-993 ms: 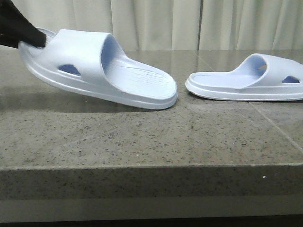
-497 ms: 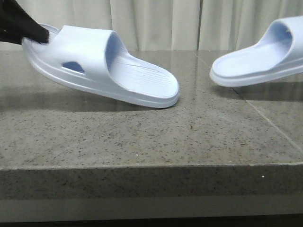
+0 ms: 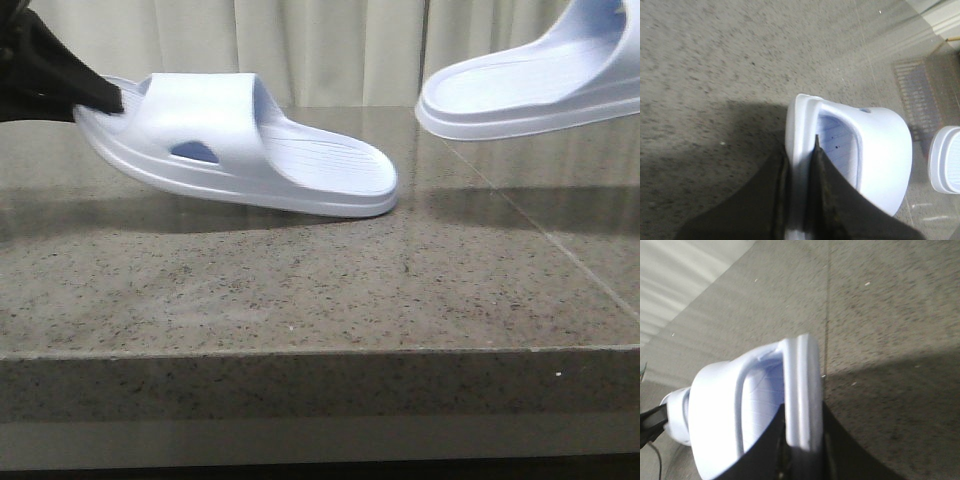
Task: Insert blue slippers together front up
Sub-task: 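Lift the right-held slipper and lay it onto the left-held slipper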
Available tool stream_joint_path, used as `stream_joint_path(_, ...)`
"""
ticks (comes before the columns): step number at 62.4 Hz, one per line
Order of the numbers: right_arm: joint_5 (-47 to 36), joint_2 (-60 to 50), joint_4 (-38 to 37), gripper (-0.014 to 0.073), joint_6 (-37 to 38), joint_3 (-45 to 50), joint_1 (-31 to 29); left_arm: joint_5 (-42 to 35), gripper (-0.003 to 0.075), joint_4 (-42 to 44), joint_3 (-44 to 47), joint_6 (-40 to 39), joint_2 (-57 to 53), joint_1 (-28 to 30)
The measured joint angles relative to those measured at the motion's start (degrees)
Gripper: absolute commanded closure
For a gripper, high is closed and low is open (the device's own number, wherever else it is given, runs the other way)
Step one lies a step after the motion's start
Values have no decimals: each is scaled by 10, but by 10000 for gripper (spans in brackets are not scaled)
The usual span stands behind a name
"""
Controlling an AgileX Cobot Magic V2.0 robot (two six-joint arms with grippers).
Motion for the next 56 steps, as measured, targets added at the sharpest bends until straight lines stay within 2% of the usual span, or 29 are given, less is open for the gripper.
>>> stream_joint_path(15, -42, 0, 2, 660, 0, 1, 64, -37, 741, -4, 0, 2, 0, -53)
stream_joint_path(56, -197, 60, 23, 660, -5, 31, 240, -39, 741, 37, 0, -17, 35, -54)
